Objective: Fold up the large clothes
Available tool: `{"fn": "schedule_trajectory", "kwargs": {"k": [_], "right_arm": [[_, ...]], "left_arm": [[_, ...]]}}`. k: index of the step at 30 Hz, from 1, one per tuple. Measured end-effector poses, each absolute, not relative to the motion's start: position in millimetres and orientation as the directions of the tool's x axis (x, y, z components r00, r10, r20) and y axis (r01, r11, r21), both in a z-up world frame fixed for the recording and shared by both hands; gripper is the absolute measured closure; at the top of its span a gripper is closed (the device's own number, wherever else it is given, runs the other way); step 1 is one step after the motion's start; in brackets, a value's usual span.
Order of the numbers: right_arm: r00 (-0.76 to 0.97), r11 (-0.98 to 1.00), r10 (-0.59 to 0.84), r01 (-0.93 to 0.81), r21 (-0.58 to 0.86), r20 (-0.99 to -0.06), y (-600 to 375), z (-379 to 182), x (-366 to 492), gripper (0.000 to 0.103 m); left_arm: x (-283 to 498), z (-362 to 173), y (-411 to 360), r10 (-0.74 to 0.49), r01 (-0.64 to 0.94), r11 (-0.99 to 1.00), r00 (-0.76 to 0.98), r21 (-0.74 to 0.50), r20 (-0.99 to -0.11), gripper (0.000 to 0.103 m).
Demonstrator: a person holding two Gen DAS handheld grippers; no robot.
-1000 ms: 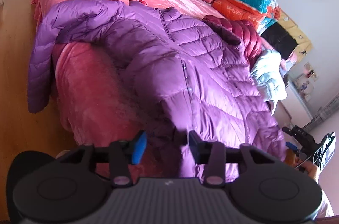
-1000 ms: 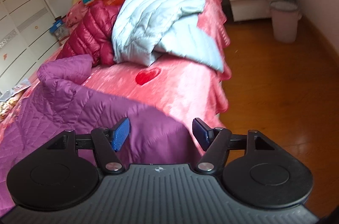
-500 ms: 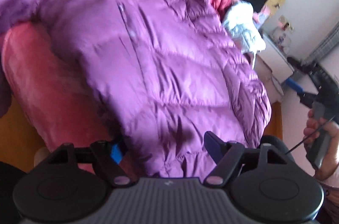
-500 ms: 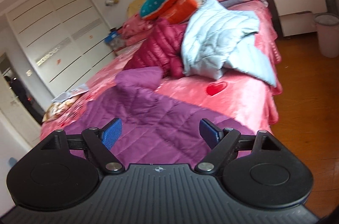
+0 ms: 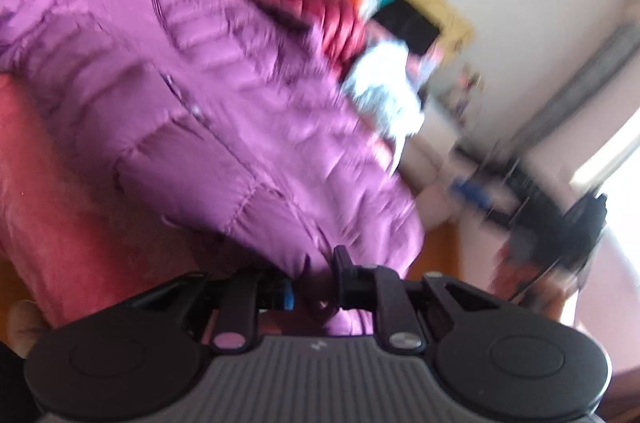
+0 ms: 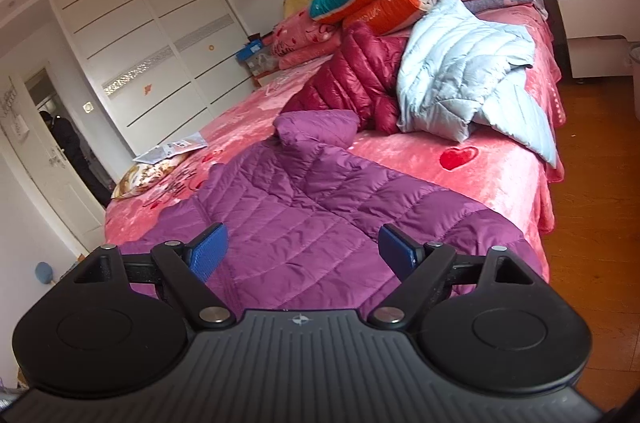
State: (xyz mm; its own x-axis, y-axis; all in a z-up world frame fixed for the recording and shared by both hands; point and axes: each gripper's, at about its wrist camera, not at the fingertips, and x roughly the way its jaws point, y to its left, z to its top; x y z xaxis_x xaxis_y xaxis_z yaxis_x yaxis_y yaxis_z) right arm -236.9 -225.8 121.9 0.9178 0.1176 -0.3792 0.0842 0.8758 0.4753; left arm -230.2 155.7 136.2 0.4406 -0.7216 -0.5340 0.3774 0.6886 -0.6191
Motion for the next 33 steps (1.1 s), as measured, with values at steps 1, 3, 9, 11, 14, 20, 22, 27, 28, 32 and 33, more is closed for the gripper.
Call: {"fn": "schedule_trajectory", "kwargs": {"k": [1,3,9,11,14,20,22,27,28,32,33], "right_arm": [[0.916,0.877,0.132,0.071,0.475,-0.38,-224.0,122.4,-235.7,0.0],[0.909,0.884,0.15,0.052,0.464,-0.388,-220.6,120.6,-230.7,0.0],[0.881,0.906,0.168,0.039,0.421,-0.443,-210.1,108.0,-213.9,0.0],[0.872,0.908,0.18,0.03,0.417,-0.455,-207.2,104.6,-210.3,0.0],[0.858,0.917,0.207,-0.002,0.4,-0.469,-198.4,98.3,-205.4,0.0],[0.82,0.924,0.3,-0.123,0.361,-0.488,-174.3,88.9,-198.1,0.0],[0.809,0.927,0.325,-0.171,0.333,-0.489,-162.7,87.1,-196.5,0.0],[0.734,0.896,0.444,-0.353,0.269,-0.514,-125.5,77.9,-186.9,0.0],[0.709,0.885,0.462,-0.405,0.228,-0.533,-114.6,73.5,-185.5,0.0],[0.612,0.821,0.475,-0.566,0.069,-0.633,-67.8,44.7,-183.7,0.0],[0.601,0.808,0.458,-0.588,0.025,-0.655,-58.8,36.3,-184.0,0.0]], "left_arm": [[-232.3,141.6,160.1,-0.726,0.369,0.681,0.451,-0.632,-0.519,0.087],[-235.3,145.2,163.7,-0.711,0.352,0.7,0.428,-0.621,-0.558,0.083],[-253.9,141.9,170.5,-0.608,0.326,0.793,0.353,-0.515,-0.712,0.061],[-259.8,149.8,176.7,-0.604,0.328,0.796,0.371,-0.509,-0.706,0.057],[-260.5,164.5,182.1,-0.599,0.342,0.801,0.428,-0.492,-0.677,0.051],[-241.9,175.8,174.1,-0.569,0.352,0.822,0.545,-0.448,-0.616,0.037],[-227.7,174.6,167.1,-0.577,0.35,0.815,0.57,-0.463,-0.585,0.037],[-188.1,160.3,143.3,-0.551,0.355,0.833,0.61,-0.425,-0.569,0.036],[-180.5,155.4,139.7,-0.534,0.35,0.845,0.612,-0.405,-0.584,0.035],[-152.0,120.7,129.2,-0.419,0.301,0.908,0.601,-0.293,-0.68,0.035],[-146.0,109.3,129.0,-0.39,0.281,0.92,0.59,-0.273,-0.707,0.036]]}}
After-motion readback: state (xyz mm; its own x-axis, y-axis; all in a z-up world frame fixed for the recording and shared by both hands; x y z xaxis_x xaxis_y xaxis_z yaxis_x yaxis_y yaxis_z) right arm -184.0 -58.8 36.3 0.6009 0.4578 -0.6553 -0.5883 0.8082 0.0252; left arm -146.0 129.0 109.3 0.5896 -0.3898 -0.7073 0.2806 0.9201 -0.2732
